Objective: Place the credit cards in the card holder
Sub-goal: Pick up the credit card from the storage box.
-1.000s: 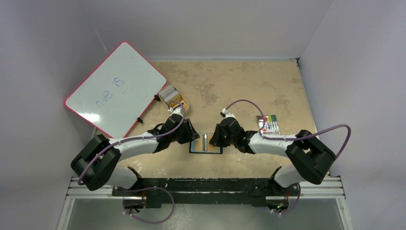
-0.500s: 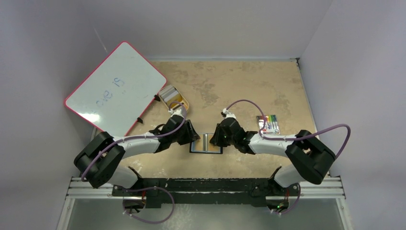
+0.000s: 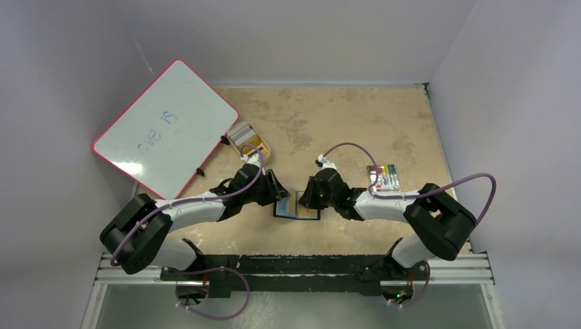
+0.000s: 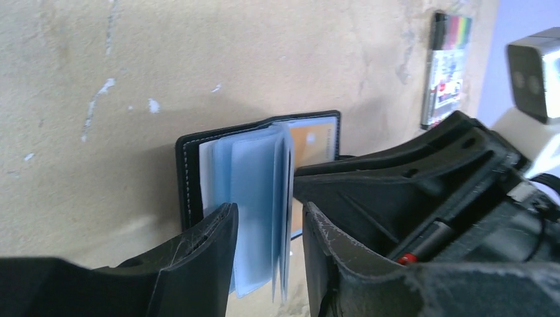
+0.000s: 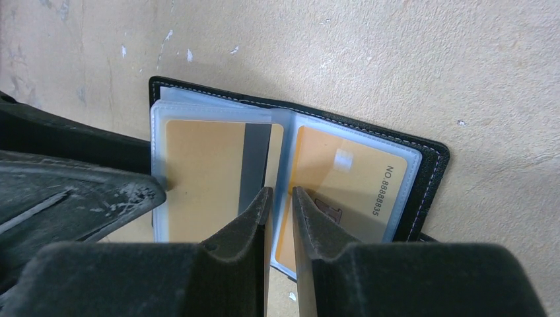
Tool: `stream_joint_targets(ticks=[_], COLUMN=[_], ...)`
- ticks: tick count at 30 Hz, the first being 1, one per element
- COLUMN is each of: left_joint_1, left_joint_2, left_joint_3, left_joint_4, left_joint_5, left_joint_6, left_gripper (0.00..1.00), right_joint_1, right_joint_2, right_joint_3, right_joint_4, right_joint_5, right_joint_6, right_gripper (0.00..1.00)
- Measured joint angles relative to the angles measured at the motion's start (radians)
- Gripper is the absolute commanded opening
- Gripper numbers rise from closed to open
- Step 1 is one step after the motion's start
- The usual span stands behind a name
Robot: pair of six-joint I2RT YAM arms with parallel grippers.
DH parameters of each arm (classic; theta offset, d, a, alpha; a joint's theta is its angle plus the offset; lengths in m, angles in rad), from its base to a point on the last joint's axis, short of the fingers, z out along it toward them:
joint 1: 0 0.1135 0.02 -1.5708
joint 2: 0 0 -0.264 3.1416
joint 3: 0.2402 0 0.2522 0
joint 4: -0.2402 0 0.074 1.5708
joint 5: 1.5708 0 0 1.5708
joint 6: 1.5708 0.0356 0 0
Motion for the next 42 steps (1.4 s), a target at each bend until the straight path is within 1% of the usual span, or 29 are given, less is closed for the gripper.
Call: stream_joint_targets(ticks=[5, 9, 12, 14, 19, 23, 29, 34, 39, 42], left_joint_1=[-0.001, -0.002, -0.002, -0.002, -0.007, -0.008, -0.013, -0.026, -0.049, -0.060], left_joint_2=[-0.011, -0.011, -0.011, -0.011, -0.001, 0.023, 0.056, 0.085, 0.099, 0.099], left_joint_3=[-0.010, -0.028, -0.034, -0.037, -0.045, -0.044, -0.035, 0.017, 0.128, 0.185], left_joint_4=[0.056, 0.100, 0.117, 0.133, 0.161, 0.154, 0.097, -0.002, -0.152, -0.212], left_joint_5=[0.026, 0.044, 0.049, 0.053, 0.061, 0.060, 0.048, 0.029, -0.007, -0.012], left_joint_6=[-0.025, -0.045, -0.052, -0.055, -0.063, -0.058, -0.039, -0.005, 0.044, 0.059], left_gripper=[0.37, 0.29, 0.20, 0.16, 0.15, 0.20, 0.26, 0.26, 0.26, 0.26], right_joint_1=[0.000, 0.000, 0.000, 0.000, 0.000, -0.001, -0.001, -0.001, -0.001, -0.001], right_joint_2=[0.000, 0.000, 0.000, 0.000, 0.000, -0.002, -0.003, -0.015, -0.051, -0.061], right_joint_3=[-0.002, -0.012, -0.017, -0.020, -0.024, -0.025, -0.042, -0.054, -0.077, -0.081], right_joint_4=[0.004, 0.023, 0.033, 0.039, 0.047, 0.048, 0.074, 0.081, 0.081, 0.080], right_joint_5=[-0.001, -0.003, -0.003, -0.003, -0.004, -0.004, -0.009, -0.008, -0.004, -0.004], right_joint_6=[0.000, 0.005, 0.009, 0.011, 0.014, 0.014, 0.028, 0.036, 0.034, 0.032], right_gripper=[0.20, 0.20, 0.20, 0.20, 0.21, 0.22, 0.22, 0.22, 0.22, 0.23])
